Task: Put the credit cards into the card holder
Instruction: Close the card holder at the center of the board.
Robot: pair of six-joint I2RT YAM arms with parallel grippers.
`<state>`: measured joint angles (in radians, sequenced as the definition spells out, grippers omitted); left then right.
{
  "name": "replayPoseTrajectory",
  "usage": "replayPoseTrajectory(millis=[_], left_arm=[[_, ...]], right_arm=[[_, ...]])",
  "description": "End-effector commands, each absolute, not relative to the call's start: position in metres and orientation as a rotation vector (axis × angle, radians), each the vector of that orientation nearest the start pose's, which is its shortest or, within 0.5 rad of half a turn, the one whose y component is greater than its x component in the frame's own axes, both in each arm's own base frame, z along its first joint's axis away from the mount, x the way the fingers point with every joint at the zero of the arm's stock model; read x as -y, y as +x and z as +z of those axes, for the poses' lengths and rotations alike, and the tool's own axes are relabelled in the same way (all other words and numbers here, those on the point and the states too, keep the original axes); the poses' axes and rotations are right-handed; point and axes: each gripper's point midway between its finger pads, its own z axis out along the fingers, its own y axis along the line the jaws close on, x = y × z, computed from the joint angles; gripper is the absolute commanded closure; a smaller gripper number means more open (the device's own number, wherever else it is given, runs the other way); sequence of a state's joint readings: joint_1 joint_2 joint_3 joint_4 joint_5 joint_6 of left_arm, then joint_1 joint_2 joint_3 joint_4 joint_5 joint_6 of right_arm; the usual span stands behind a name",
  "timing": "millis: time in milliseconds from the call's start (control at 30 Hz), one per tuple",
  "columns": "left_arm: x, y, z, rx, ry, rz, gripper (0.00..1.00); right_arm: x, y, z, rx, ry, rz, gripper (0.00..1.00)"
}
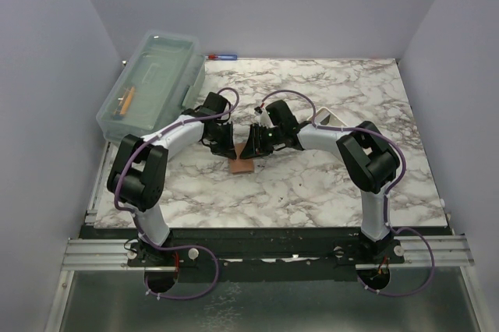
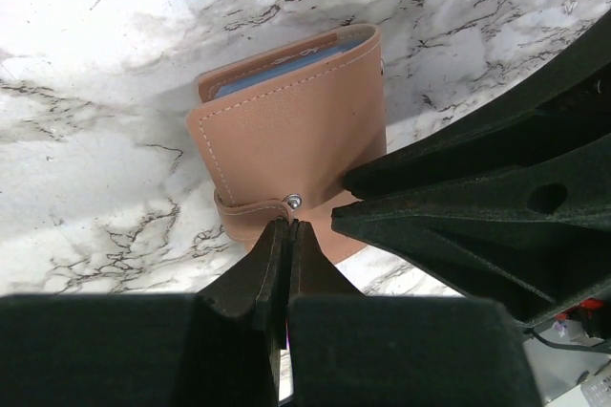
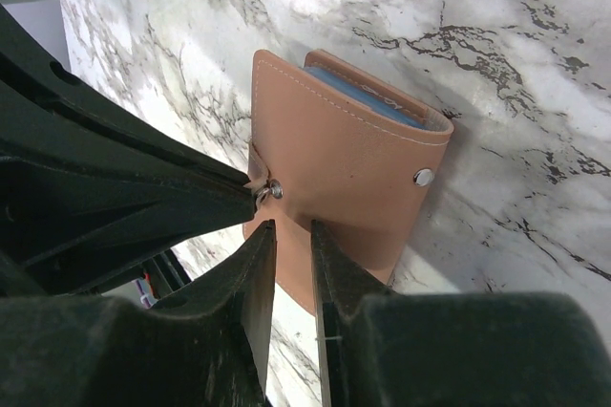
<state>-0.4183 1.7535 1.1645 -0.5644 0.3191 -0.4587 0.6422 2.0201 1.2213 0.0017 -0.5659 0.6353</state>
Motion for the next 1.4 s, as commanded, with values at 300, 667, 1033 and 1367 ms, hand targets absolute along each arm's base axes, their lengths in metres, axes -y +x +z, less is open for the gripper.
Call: replayPoseTrajectory(millis=[300, 667, 1033, 1367], left_arm=[[0.221, 0.326, 0.058, -2.780, 0.000, -0.606, 1.00], [0.223, 0.329, 0.055, -2.782, -0.047, -0.609, 1.00], [0.231, 0.321, 0.041, -2.816, -0.038, -0.610, 1.00], [0.236, 0.303, 0.025, -2.873, -0.002, -0.595, 1.00]], right_arm=[[-0.358, 0.291, -0.003, -2.735, -0.289, 1.093, 0.75], [-0.358, 0.290, -0.005, -2.739, -0.290, 1.097, 0.75], [-0.357, 0.288, -0.007, -2.749, -0.287, 1.098, 0.75], [-0.356, 0.289, -0.010, -2.755, -0.285, 1.085, 0.75]])
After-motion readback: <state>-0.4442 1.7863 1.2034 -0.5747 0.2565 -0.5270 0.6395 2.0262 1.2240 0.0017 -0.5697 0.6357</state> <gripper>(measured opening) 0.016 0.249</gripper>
